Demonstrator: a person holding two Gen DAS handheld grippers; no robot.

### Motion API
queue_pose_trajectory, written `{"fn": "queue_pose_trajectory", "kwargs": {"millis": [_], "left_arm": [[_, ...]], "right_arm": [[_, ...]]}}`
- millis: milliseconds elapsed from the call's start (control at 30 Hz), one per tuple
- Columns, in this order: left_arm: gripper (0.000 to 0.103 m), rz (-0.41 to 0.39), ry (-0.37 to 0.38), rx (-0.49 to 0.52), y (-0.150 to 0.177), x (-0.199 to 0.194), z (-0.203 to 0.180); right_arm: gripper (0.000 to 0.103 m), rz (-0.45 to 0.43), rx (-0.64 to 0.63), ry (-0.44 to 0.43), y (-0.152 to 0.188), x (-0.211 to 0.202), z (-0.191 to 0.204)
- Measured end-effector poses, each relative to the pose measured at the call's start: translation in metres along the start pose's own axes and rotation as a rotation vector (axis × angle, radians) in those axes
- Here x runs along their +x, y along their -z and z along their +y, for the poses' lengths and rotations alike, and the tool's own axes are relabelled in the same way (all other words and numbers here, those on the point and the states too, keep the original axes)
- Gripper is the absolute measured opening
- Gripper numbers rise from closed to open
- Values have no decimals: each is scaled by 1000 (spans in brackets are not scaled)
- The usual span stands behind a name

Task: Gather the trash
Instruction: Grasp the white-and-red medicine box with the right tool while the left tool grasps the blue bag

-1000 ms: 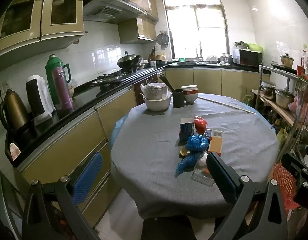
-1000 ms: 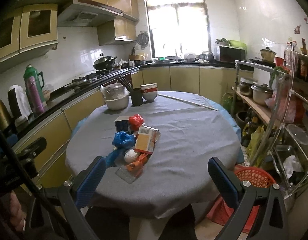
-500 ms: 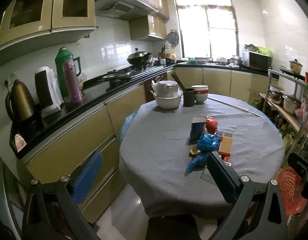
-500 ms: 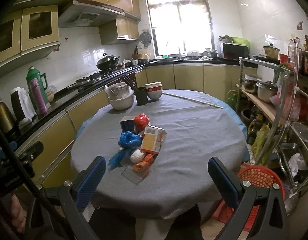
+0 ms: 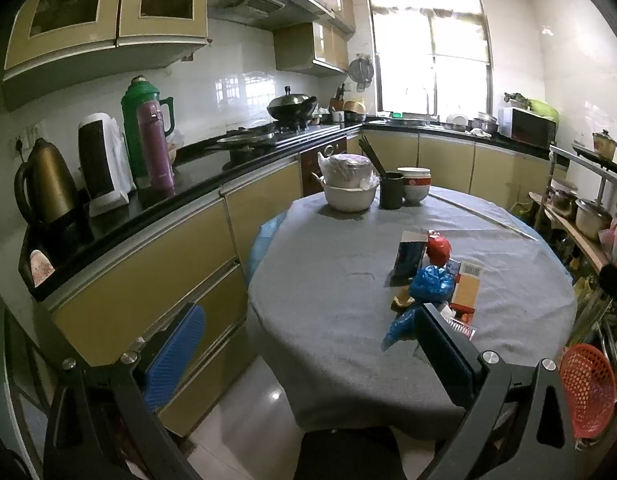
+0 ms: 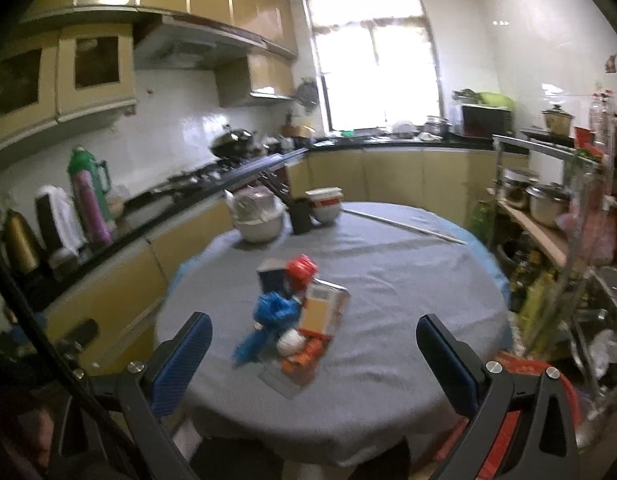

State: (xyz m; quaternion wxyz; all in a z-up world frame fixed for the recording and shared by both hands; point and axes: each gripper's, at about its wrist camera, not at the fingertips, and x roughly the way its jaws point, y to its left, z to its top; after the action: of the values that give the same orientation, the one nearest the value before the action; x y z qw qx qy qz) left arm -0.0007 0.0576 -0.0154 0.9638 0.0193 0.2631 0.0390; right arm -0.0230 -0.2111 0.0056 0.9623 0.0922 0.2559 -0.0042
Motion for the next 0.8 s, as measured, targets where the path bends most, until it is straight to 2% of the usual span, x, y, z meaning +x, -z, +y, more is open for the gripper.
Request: {"fn": "queue_pose_trajectory", "kwargs": {"millis": [67, 133, 233, 367, 500, 567, 800], "left_arm": [[103, 22, 18, 5, 1, 7, -2], [103, 51, 43, 8, 3, 16, -6], [103, 139, 110, 15, 10, 40, -16], [103, 226, 149, 7, 16, 71, -28], [103, 265, 155, 6, 16, 95, -39], [103, 279, 165, 3, 10, 110, -43], [103, 373, 211, -19, -9, 167, -59]], "right_arm": [[103, 34, 7, -47, -5, 11, -6], [103, 82, 79, -117, -7, 26, -19], [102, 127, 190, -171, -6, 47, -40], [93, 206, 307, -198, -2, 85, -65], [82, 289, 359, -205, 7, 128, -78], [77, 333, 393, -238, 10, 151, -81], [76, 424, 447, -226, 13, 230, -80]]}}
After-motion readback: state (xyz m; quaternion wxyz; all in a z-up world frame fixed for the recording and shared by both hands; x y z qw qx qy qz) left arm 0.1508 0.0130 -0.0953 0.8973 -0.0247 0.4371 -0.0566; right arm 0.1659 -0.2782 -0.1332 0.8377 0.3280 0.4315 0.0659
